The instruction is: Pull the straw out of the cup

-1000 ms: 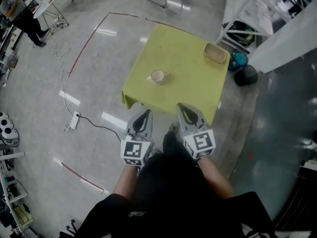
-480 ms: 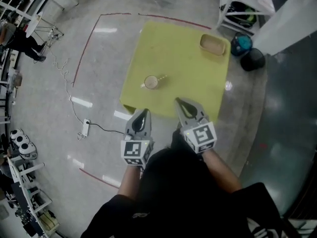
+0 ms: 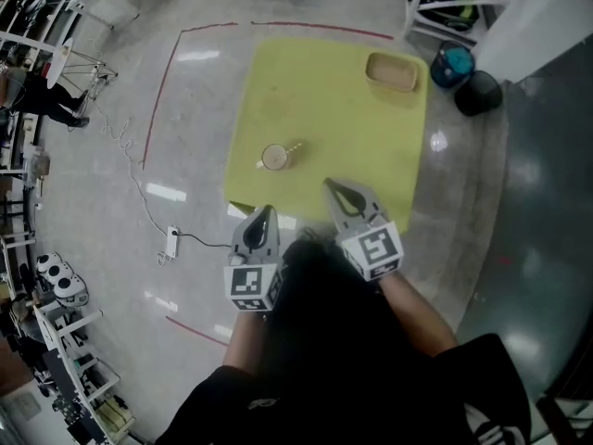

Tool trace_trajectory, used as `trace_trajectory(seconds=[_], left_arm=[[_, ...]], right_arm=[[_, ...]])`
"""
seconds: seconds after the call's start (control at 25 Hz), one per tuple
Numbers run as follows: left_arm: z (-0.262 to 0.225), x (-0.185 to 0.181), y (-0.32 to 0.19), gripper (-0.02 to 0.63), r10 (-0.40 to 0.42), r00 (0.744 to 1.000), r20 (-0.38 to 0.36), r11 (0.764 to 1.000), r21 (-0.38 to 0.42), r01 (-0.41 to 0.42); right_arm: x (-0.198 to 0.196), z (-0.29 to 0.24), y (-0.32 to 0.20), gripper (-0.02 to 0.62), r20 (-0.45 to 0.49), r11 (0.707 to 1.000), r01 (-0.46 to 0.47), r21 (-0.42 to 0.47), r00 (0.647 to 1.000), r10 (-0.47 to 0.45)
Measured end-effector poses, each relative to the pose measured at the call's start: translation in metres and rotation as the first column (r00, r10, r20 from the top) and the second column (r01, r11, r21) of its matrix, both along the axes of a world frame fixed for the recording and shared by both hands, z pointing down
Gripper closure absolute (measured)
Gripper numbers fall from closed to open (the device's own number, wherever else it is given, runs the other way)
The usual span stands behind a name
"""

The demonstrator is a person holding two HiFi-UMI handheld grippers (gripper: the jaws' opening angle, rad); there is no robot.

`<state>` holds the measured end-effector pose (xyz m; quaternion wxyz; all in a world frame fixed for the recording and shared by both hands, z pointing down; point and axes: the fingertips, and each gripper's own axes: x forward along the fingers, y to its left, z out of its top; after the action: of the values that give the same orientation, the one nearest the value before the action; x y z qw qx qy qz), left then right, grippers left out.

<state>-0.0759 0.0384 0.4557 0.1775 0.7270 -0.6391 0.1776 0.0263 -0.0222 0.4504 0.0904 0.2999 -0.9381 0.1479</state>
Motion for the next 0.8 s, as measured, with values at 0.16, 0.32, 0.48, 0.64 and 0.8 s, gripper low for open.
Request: trace_trajectory(seconds=[0.16, 0.32, 0.48, 0.64, 0.8], left_arm=[[0.003, -0.004, -0.003, 0.563, -0.011, 1.000, 0.011, 1.000, -0.010, 0.011], [0.008, -0.008, -0.005, 0.563, -0.004, 1.000, 0.004, 1.000, -0.021, 0.004], [0.016, -0.014, -0.013, 0.563, 0.007, 1.000, 0.004, 0.999, -0.037, -0.007], [0.021, -0.017, -0.025, 0.563, 0.029, 1.000, 0.004, 0.998, -0.055, -0.029], [0.028, -0.020, -0.038, 0.563, 0.060, 0.998, 0.000, 0.996, -0.070, -0.060]], right_arm=[[0.003, 0.009, 0.000, 0.578, -0.007, 1.000, 0.004, -0.008, 1.000, -0.004], [0.003, 0.024, -0.001, 0.578, -0.042, 0.999, -0.005, -0.039, 0.999, 0.004], [0.000, 0.032, -0.005, 0.578, -0.049, 0.998, -0.019, -0.054, 0.999, 0.017], [-0.001, 0.037, -0.013, 0.578, -0.068, 0.997, -0.038, -0.063, 0.997, 0.034], [-0.001, 0.047, -0.022, 0.578, -0.089, 0.995, -0.056, -0.079, 0.995, 0.049]])
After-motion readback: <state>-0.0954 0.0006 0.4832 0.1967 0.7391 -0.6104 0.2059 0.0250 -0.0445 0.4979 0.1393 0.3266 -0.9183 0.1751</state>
